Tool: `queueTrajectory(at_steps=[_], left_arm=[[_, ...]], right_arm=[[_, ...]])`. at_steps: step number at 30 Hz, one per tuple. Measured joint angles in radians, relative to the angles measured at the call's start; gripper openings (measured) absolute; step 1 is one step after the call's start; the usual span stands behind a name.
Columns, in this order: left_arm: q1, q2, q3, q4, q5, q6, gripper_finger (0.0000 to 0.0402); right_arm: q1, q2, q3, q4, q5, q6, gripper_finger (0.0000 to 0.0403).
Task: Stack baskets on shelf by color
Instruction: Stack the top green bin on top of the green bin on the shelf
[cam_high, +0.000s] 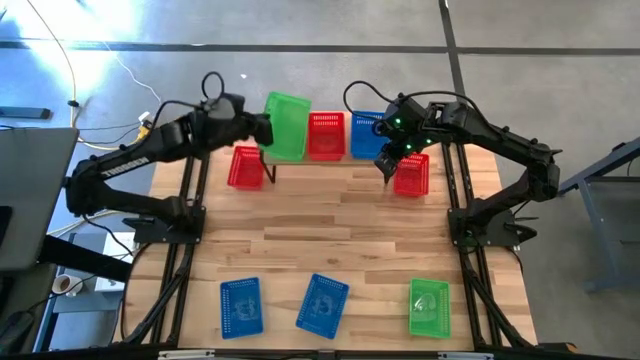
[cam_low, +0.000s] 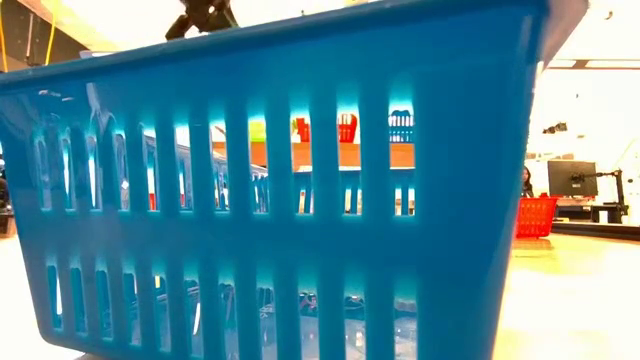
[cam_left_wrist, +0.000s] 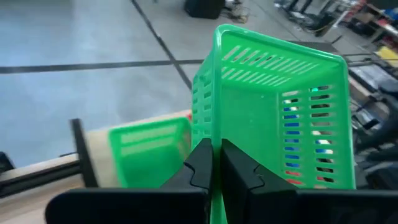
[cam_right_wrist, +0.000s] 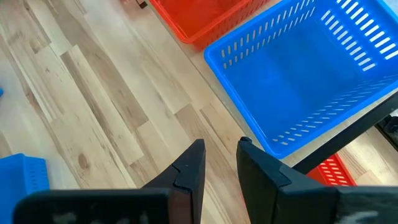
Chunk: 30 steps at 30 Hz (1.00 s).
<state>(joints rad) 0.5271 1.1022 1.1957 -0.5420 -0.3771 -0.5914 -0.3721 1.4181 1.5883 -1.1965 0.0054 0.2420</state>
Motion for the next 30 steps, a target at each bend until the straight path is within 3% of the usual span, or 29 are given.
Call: queueTrajectory(at_steps=[10, 16, 23, 30], left_arm=[[0.261, 0.057, 0.000, -0.001, 0.280, -0.031, 0.0003], [0.342, 0.110, 0.000, -0.004, 0.388, -0.077, 0.0003], [0.345, 0.134, 0.005, -0.027, 0.410, -0.105, 0.0003], [0.345, 0.139, 0.142, -0.152, 0.388, -0.105, 0.0003]], right_arm=[[0.000, 0.000, 0.000, 0.000, 0.005, 0.016, 0.0079], [0.000, 0.000, 0.000, 0.000, 0.012, 0.023, 0.0079], [0.000, 0.000, 0.000, 0.000, 0.012, 0.023, 0.0079], [0.000, 0.000, 0.000, 0.001, 0.012, 0.022, 0.0079]])
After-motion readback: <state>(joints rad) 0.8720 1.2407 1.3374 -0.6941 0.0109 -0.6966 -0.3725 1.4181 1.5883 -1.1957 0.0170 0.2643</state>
